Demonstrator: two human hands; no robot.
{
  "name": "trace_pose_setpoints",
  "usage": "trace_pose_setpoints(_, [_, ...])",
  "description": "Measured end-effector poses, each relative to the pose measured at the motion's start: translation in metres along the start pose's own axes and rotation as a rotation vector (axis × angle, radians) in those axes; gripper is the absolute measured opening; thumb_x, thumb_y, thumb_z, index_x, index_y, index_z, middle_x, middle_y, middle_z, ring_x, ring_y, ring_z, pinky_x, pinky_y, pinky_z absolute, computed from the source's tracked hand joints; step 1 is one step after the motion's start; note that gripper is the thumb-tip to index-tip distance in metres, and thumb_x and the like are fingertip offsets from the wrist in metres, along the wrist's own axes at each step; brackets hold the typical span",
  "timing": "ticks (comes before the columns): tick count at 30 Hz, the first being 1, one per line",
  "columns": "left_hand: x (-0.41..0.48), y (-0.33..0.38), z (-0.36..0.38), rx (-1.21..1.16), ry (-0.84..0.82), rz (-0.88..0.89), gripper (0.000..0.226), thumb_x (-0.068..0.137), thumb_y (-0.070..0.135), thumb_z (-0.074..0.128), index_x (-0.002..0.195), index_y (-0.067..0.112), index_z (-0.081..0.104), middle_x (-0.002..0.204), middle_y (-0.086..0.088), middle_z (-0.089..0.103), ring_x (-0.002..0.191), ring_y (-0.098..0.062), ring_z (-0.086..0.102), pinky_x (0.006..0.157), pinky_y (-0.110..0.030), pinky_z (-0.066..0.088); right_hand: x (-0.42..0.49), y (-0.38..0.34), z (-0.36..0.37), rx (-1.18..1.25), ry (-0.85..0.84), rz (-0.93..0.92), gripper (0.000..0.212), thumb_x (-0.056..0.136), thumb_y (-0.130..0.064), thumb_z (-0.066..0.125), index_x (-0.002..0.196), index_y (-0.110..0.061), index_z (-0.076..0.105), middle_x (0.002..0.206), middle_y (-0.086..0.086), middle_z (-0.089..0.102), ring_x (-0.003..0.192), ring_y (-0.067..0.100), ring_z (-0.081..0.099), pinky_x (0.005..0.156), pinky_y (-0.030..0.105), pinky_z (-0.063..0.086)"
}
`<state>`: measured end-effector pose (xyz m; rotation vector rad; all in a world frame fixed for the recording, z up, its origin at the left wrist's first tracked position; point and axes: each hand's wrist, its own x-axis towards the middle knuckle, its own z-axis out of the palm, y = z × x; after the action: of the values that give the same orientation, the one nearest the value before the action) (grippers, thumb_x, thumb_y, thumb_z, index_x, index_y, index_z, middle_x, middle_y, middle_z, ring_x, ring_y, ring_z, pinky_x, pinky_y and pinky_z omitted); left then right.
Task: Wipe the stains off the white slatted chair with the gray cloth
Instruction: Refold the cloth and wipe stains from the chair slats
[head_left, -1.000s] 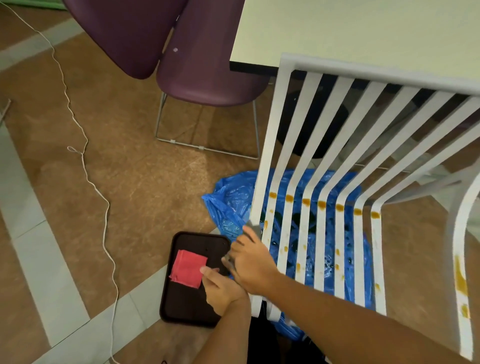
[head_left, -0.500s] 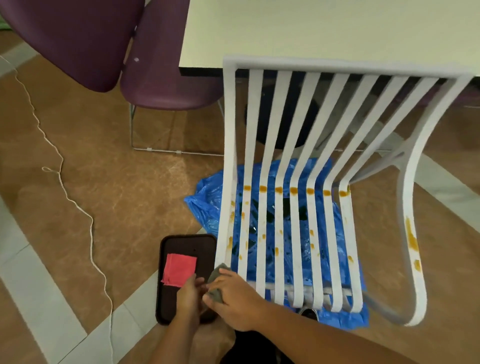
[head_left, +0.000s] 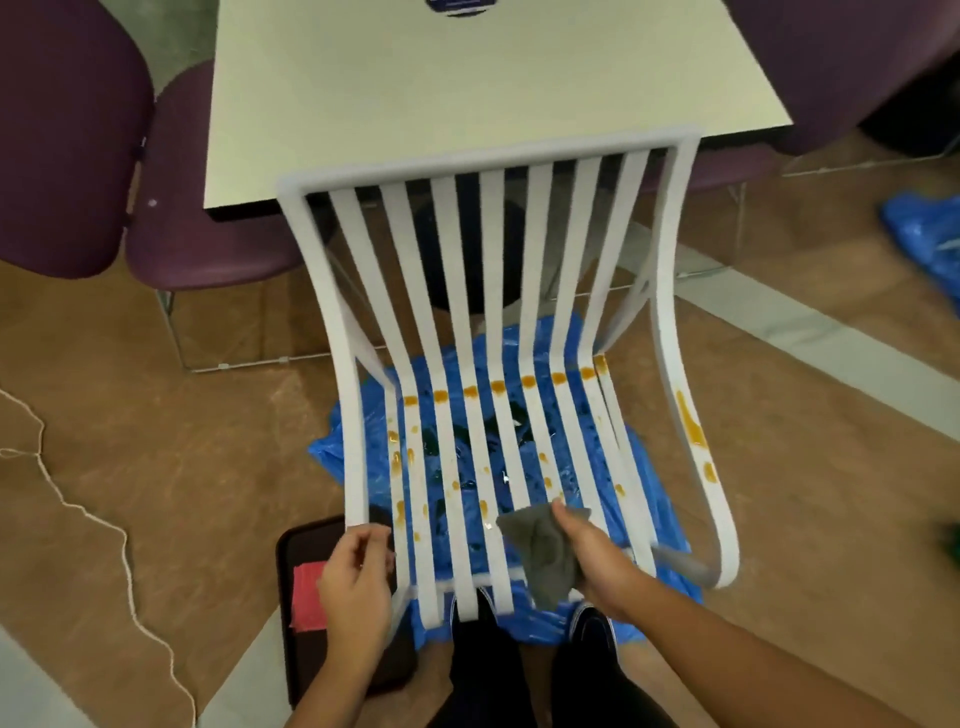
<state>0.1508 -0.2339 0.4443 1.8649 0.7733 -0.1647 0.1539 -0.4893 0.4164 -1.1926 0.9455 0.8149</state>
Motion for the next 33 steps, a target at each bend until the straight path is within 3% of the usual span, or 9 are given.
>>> trace_pose_setpoints(4, [-0.017,0.025,0.057,-0.079,-0.307,-0.146,0.019,0.101,0.02,0.057,0.095,0.008,0.07,0.081,-0.012,0.067,0.072,-0.02,0.062,0.063,-0.026,0.053,-0.011,-0.012,-0.033,0.362,-0.123,-0.04,0.048,0.096,-0.04,0.056,0.13,-0.009,0.065,0.126,0.018,0.067,0.123,0.039,0.059,0.105,0.053,0.048])
trace_pose_setpoints(7, [-0.031,0.041,0.095,-0.081,-0.633,-0.448,0.045,0.099,0.052,0.051,0.112,0.015,0.071,0.106,-0.011,0.074,0.097,-0.03,0.07,0.087,-0.046,0.058,-0.024,-0.017,-0.041,0.457,-0.236,-0.072,0.046,0.09,-0.017,0.058,0.134,-0.002,0.059,0.13,0.024,0.064,0.127,0.043,0.055,0.106,0.054,0.046])
trace_pose_setpoints(9, [-0.045,0.053,0.116,-0.219,-0.706,-0.548,0.056,0.092,0.064,0.053,0.12,0.019,0.071,0.117,-0.01,0.073,0.112,-0.032,0.068,0.101,-0.054,0.051,-0.029,-0.016,-0.045,0.461,-0.292,-0.07,0.049,0.085,-0.009,0.057,0.134,0.0,0.058,0.13,0.027,0.063,0.126,0.045,0.055,0.106,0.058,0.045])
trace_pose_setpoints(13, [-0.064,0.071,0.142,-0.392,-0.686,-0.605,0.053,0.093,0.052,0.06,0.116,0.007,0.073,0.116,-0.018,0.073,0.108,-0.034,0.07,0.096,-0.05,0.053,-0.038,-0.016,-0.052,0.439,-0.285,-0.042,0.041,0.088,-0.005,0.054,0.128,-0.002,0.061,0.121,0.026,0.067,0.114,0.04,0.064,0.092,0.051,0.055])
trace_pose_setpoints(18, [-0.074,0.071,0.162,-0.224,-0.674,-0.441,0.034,0.091,0.022,0.07,0.119,0.001,0.069,0.107,-0.02,0.075,0.099,-0.035,0.073,0.08,-0.045,0.06,-0.041,-0.018,-0.068,0.237,-0.18,-0.179,0.028,0.098,-0.008,0.056,0.125,-0.008,0.065,0.112,0.015,0.074,0.106,0.029,0.071,0.088,0.045,0.059])
trace_pose_setpoints(22, [-0.081,0.069,0.175,-0.155,-0.627,-0.415,0.026,0.097,0.019,0.065,0.118,0.004,0.069,0.105,-0.018,0.075,0.097,-0.036,0.073,0.089,-0.059,0.057,-0.037,-0.019,-0.087,0.078,-0.055,-0.187,0.029,0.094,-0.009,0.064,0.122,-0.012,0.063,0.105,0.007,0.076,0.096,0.021,0.074,0.08,0.034,0.061])
trace_pose_setpoints(26, [-0.089,0.069,0.19,-0.156,-0.582,-0.385,0.021,0.095,0.024,0.067,0.113,0.013,0.072,0.103,-0.01,0.077,0.096,-0.032,0.074,0.086,-0.057,0.058,-0.038,-0.026,-0.109,0.086,-0.024,-0.161,0.043,0.083,-0.018,0.078,0.122,-0.016,0.062,0.107,0.005,0.076,0.1,0.022,0.072,0.091,0.045,0.059])
trace_pose_setpoints(29, [-0.094,0.075,0.203,-0.157,-0.542,-0.337,0.019,0.091,0.024,0.072,0.108,0.015,0.074,0.098,-0.007,0.078,0.092,-0.03,0.075,0.083,-0.054,0.06,-0.043,-0.035,-0.124,0.194,-0.102,-0.114,0.043,0.081,-0.014,0.081,0.121,-0.011,0.066,0.108,0.011,0.076,0.103,0.029,0.072,0.092,0.051,0.058])
trace_pose_setpoints(33, [-0.097,0.086,0.222,-0.144,-0.522,-0.234,0.015,0.093,0.02,0.07,0.105,0.014,0.075,0.093,-0.002,0.079,0.084,-0.018,0.076,0.07,-0.033,0.061,-0.048,-0.054,-0.133,0.217,-0.297,-0.026,0.037,0.085,-0.019,0.078,0.12,-0.007,0.069,0.11,0.02,0.073,0.101,0.039,0.072,0.072,0.048,0.06])
